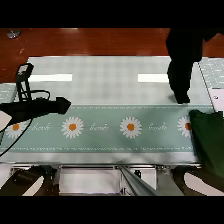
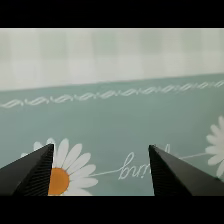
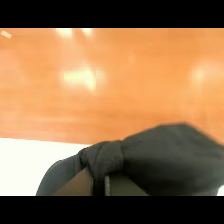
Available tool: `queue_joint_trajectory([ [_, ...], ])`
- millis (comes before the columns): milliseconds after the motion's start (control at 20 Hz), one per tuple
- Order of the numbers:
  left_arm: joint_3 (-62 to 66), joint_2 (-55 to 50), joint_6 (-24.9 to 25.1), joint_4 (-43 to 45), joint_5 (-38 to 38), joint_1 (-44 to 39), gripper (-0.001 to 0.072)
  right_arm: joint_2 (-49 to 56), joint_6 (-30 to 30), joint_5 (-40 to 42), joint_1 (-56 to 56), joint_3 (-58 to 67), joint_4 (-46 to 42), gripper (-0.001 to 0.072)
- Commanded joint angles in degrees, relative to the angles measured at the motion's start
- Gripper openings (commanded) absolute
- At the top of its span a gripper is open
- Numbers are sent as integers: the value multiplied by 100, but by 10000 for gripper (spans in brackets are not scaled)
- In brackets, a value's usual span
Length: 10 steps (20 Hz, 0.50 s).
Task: Fold the shirts.
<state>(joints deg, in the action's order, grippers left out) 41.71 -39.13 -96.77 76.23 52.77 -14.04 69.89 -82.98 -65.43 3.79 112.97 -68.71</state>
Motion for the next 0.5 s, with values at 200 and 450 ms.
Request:
queue_joint_trajectory([
  [200, -160, -20, -81, -98, -503, 2, 702, -684, 273, -1231, -2393, -682, 26, 27],
  [450, -157, -94, -87, 247, -734, 11, 702, 70, -413, 304, -4212, -3215, -57, 27],
])
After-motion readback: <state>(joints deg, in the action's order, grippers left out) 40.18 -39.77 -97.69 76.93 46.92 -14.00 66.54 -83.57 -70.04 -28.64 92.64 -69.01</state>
